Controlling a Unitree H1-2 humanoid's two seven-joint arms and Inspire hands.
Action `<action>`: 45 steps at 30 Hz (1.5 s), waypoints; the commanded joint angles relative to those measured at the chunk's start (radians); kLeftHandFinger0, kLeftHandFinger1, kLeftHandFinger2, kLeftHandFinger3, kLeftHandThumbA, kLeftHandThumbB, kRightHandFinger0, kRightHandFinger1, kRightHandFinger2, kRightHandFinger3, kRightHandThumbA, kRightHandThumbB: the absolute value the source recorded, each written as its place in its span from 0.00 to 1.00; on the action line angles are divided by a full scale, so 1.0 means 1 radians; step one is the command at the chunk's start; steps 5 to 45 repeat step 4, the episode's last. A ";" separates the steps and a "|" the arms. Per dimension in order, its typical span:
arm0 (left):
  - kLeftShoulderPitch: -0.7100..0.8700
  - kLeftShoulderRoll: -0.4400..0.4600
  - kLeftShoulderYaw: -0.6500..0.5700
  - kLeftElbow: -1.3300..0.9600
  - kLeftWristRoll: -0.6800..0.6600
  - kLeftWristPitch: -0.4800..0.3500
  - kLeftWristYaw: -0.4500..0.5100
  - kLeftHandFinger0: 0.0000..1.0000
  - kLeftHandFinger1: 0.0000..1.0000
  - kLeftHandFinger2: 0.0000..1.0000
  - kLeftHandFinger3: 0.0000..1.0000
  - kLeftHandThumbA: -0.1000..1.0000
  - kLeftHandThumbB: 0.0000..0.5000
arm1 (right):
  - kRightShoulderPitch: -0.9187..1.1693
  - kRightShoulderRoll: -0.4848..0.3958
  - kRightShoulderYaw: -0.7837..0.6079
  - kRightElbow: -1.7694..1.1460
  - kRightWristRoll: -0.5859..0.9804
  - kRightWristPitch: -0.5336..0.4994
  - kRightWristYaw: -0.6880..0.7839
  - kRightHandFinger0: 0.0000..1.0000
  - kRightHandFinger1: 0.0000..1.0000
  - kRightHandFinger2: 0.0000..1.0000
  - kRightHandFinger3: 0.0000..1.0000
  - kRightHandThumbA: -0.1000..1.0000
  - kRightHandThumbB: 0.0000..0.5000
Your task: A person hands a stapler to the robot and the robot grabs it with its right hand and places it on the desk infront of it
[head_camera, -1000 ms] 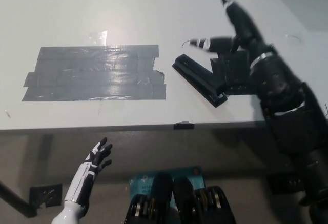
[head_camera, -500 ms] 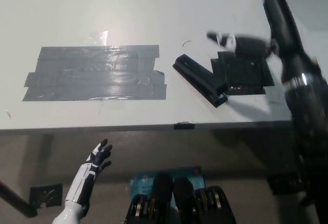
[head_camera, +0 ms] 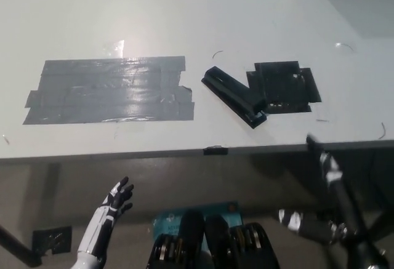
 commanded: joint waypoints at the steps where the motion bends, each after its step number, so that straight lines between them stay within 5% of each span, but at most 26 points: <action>1: 0.022 -0.005 -0.012 -0.026 -0.006 -0.062 -0.012 0.99 1.00 1.00 1.00 1.00 0.85 | -0.015 0.014 -0.006 0.159 0.052 -0.163 -0.014 1.00 1.00 1.00 1.00 0.96 0.47; 45: 0.031 -0.003 -0.010 -0.034 -0.007 -0.061 -0.010 0.97 1.00 1.00 1.00 1.00 0.85 | -0.021 0.008 0.008 0.221 0.042 -0.175 -0.004 1.00 1.00 1.00 1.00 0.98 0.48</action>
